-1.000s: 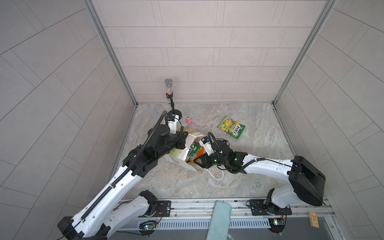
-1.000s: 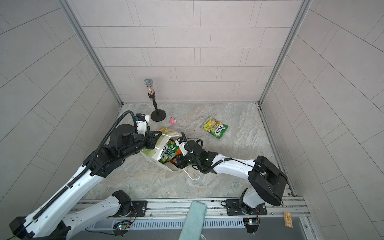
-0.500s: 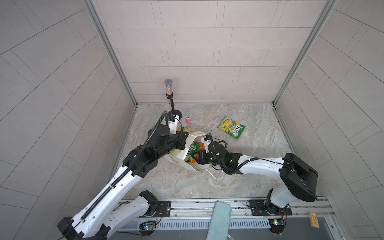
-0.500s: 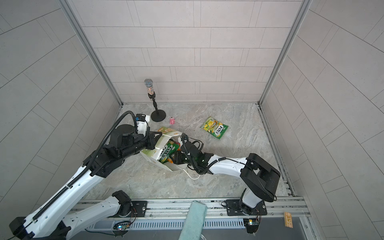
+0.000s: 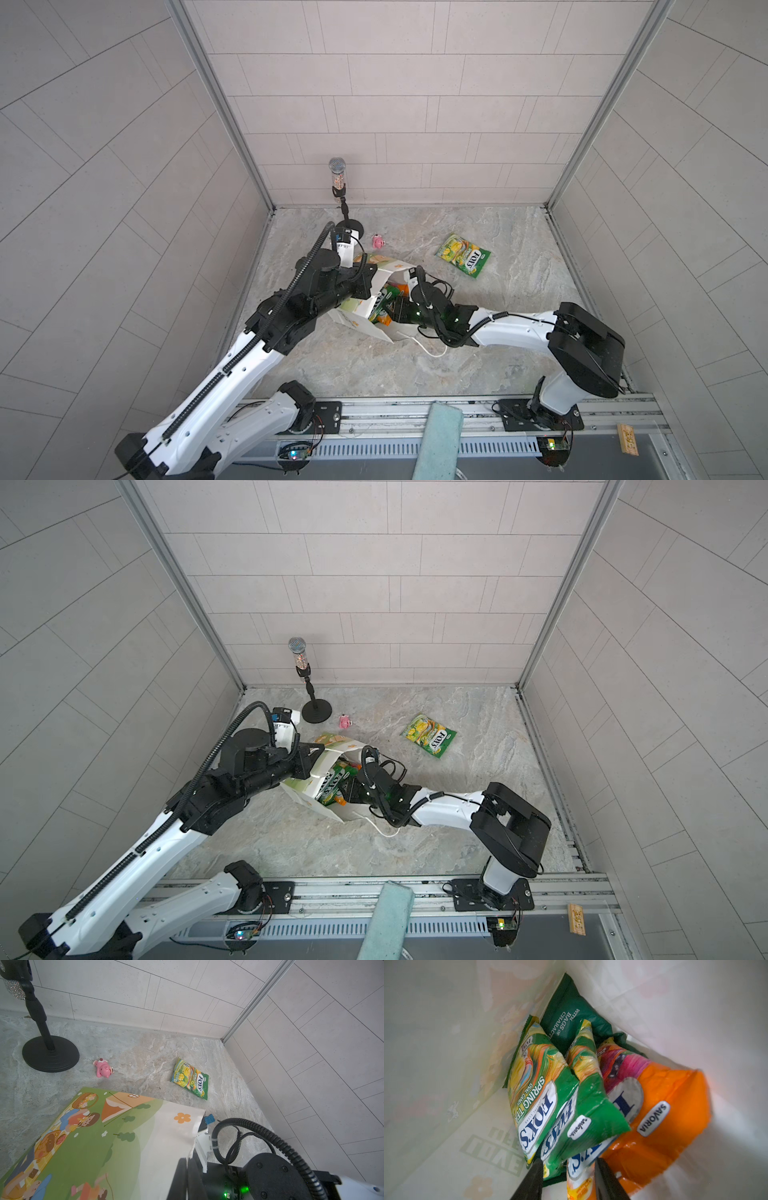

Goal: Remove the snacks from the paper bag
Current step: 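Reach the right gripper down into the bag onto a green FOX'S packet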

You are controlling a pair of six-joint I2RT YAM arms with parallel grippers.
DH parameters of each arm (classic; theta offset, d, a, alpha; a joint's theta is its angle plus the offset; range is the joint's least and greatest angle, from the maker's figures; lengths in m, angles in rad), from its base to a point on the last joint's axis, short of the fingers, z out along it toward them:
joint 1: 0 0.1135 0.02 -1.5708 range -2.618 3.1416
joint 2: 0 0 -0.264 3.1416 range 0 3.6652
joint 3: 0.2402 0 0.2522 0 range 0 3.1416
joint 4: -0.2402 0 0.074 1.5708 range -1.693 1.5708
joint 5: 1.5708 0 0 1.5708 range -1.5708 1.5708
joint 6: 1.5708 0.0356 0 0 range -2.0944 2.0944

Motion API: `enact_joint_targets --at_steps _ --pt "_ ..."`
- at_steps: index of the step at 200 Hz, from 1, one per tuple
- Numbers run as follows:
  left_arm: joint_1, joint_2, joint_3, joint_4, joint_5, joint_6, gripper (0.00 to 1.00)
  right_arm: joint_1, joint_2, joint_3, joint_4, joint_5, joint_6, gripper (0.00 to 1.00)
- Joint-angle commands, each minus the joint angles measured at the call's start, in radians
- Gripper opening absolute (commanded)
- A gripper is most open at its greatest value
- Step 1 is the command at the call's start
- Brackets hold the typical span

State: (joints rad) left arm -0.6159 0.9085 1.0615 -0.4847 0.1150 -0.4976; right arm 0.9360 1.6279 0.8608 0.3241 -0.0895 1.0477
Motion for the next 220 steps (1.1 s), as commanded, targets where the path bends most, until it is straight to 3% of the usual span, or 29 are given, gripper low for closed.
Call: enact_joint_targets --at_steps 1,107,209,220 --pt "-0.002 -0.004 0.002 0.013 0.007 0.007 0.00 0.001 0.019 0.035 -0.026 0.053 0.043 0.43" --pt "-0.003 0.002 0.012 0.014 0.016 0.007 0.00 0.002 0.079 0.074 -0.028 0.096 0.108 0.40" --pt "-0.003 0.007 0.021 0.014 0.024 0.005 0.00 0.005 0.166 0.126 0.035 0.032 0.120 0.35" --pt "-0.003 0.006 0.023 0.014 0.024 0.007 0.00 0.005 0.176 0.132 0.048 0.022 0.117 0.27"
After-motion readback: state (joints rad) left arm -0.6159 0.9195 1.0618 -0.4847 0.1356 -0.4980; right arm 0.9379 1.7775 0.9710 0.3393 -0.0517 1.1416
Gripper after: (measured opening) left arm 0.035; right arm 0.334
